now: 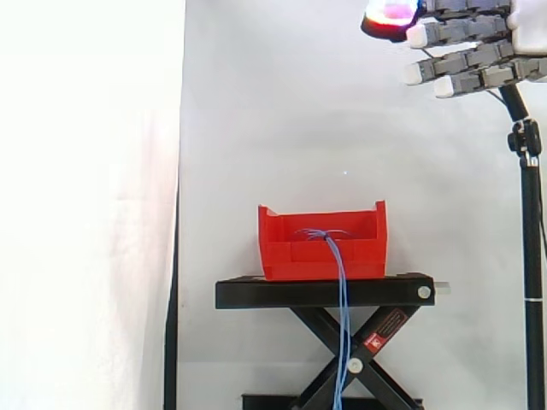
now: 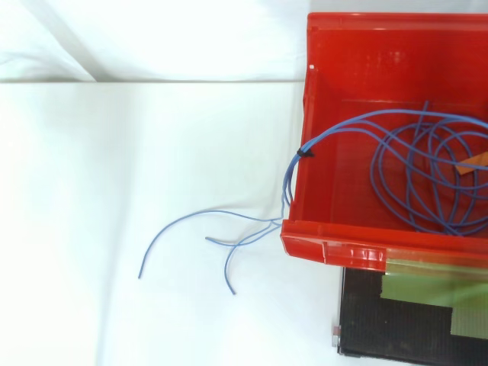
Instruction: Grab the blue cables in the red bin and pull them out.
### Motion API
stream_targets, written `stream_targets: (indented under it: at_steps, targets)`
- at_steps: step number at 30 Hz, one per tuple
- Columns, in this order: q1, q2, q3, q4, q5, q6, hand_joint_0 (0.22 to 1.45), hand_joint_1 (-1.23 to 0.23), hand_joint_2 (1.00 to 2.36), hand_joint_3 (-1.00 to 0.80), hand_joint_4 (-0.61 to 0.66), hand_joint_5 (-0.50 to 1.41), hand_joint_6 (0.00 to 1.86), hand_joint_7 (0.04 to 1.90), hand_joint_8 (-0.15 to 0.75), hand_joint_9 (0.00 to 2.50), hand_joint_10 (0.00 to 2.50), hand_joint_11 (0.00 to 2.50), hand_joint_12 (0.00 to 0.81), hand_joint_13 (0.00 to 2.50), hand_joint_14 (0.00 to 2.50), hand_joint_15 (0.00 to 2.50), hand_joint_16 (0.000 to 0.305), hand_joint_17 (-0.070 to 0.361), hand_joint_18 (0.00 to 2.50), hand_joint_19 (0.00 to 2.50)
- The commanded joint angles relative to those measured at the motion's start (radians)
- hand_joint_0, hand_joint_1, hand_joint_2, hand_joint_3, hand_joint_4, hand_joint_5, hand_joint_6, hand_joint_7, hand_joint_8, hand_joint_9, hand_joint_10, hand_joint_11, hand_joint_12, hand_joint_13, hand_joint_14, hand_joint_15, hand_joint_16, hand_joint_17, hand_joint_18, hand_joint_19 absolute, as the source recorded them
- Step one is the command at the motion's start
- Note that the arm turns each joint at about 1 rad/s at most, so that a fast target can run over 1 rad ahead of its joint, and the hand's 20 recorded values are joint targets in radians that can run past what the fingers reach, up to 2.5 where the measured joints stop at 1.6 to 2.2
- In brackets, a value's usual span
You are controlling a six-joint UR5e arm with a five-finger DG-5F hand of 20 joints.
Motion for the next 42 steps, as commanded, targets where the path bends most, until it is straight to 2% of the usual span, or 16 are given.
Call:
stream_targets:
  at_steps: [1, 42]
  targets:
    - [0.000, 0.000, -0.002, 0.000, 0.000, 0.000, 0.77, -0.73, 1.00, -1.00, 0.12, 0.20, 0.00, 0.13, 0.221, 0.34, 0.01, 0.16, 0.321, 0.10, 0.01, 0.17, 0.045, 0.102, 0.08, 0.42]
    - [0.000, 0.000, 0.000, 0.000, 0.000, 0.000, 0.77, -0.73, 1.00, -1.00, 0.13, 0.21, 0.00, 0.13, 0.219, 0.36, 0.01, 0.17, 0.317, 0.17, 0.01, 0.21, 0.045, 0.100, 0.13, 0.46]
